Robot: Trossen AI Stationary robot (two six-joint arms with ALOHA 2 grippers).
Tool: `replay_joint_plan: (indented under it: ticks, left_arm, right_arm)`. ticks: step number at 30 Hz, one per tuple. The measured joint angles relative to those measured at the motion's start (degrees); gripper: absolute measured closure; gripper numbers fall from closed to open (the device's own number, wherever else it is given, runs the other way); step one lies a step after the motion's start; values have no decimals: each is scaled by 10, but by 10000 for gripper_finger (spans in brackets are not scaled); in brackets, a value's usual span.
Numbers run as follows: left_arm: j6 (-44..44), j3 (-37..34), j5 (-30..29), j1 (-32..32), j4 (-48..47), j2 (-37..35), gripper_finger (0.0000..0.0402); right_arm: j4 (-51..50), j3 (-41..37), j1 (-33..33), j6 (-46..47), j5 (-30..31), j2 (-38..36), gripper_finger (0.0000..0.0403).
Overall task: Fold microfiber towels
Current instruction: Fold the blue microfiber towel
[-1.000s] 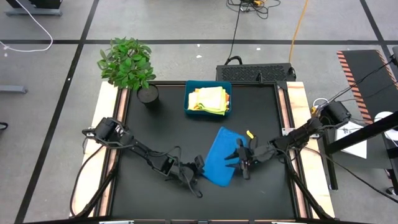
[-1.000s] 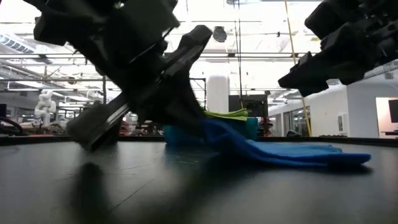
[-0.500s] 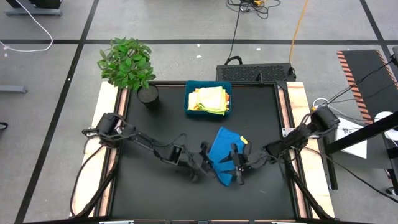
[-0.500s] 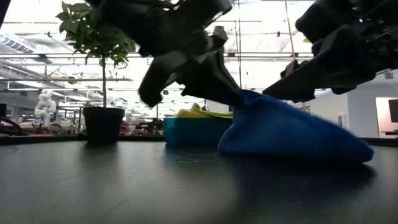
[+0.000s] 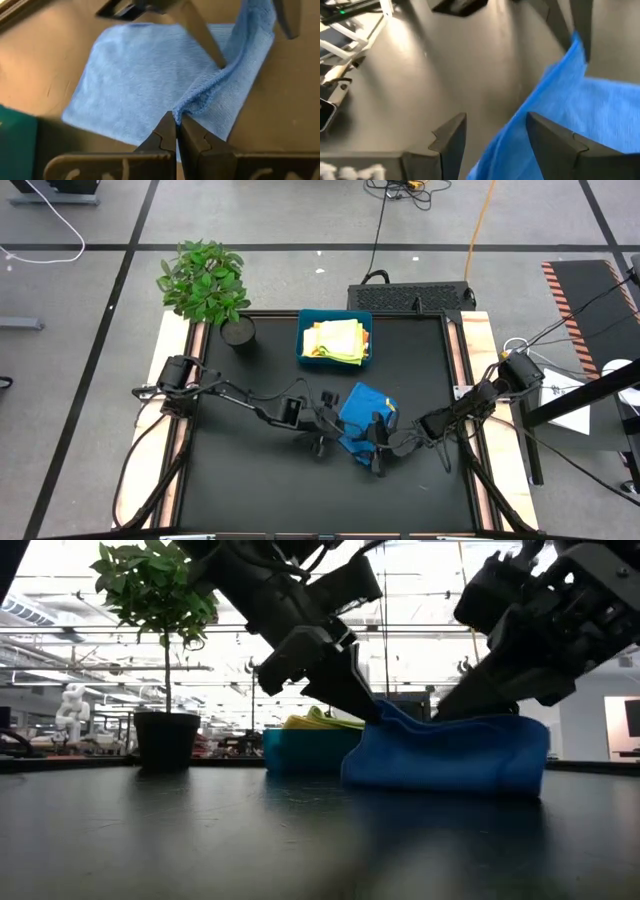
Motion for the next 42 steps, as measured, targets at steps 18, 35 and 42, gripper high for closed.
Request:
replay_joint_plan:
  ticks: [18, 35, 42]
  left_arm:
    - [-12, 0, 0, 14, -21, -1, 398]
    - [-37, 0, 0, 4, -65, -1, 399]
    - [-42, 1, -6, -20, -82, -1, 399]
  right_arm:
    - [-103, -1, 3, 58, 0, 0, 207]
    - [-112, 0, 19, 27, -7, -16, 396]
    - [-101, 0, 49, 3, 19, -64, 400]
